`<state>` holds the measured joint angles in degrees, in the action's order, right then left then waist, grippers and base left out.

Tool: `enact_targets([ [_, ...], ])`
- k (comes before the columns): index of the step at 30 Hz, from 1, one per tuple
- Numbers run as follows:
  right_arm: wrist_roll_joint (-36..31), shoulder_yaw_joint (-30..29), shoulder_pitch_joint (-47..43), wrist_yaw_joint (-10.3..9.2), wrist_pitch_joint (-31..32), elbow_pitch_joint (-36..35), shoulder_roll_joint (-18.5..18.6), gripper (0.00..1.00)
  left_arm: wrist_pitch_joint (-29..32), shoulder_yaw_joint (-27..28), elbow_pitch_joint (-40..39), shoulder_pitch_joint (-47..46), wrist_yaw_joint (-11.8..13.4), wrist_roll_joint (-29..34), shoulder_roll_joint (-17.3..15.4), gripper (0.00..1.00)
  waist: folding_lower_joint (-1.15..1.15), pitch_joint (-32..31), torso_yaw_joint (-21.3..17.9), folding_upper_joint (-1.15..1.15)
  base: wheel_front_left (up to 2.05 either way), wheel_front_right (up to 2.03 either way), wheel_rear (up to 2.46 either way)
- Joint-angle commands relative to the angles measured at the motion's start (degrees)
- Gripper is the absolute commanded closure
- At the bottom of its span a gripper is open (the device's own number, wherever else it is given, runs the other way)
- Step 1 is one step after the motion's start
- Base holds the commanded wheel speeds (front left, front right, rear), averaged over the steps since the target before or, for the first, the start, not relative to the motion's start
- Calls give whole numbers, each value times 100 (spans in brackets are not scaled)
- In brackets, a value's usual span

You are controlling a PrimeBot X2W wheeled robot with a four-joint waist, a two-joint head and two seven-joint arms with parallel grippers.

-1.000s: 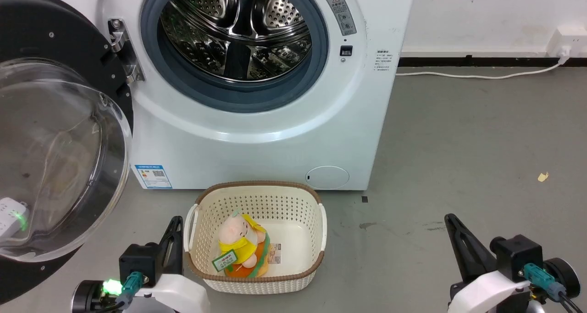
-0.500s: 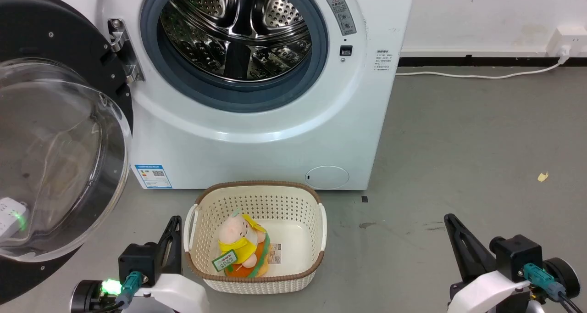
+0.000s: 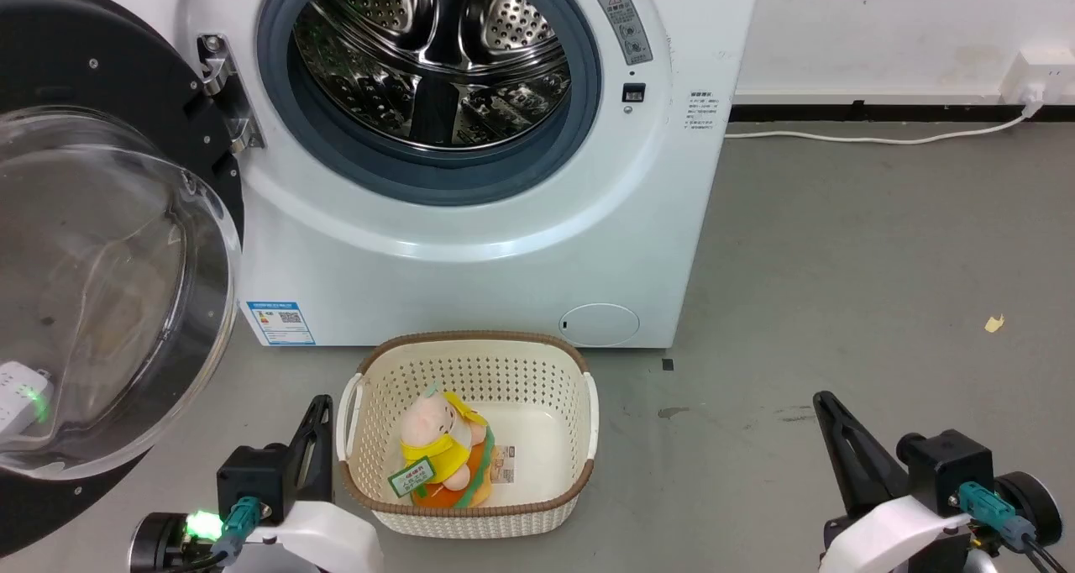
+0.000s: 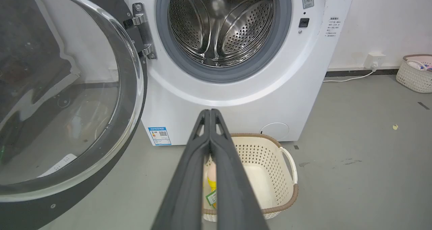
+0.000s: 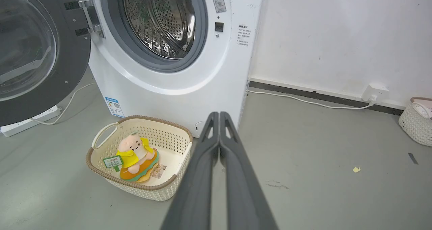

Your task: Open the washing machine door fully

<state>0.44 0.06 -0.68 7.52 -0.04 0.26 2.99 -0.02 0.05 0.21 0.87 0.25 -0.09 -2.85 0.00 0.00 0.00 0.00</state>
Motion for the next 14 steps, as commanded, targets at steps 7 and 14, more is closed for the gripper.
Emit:
enact_targets([
  [7, -44, -6, 68, -3, 4, -26, -12, 100, 2, -5, -21, -87, -25, 9, -3, 100, 0, 0, 0, 0, 0, 0, 0],
  [14, -44, -6, 68, -3, 4, -26, -12, 100, 2, -5, -21, -87, -25, 9, -3, 100, 0, 0, 0, 0, 0, 0, 0],
])
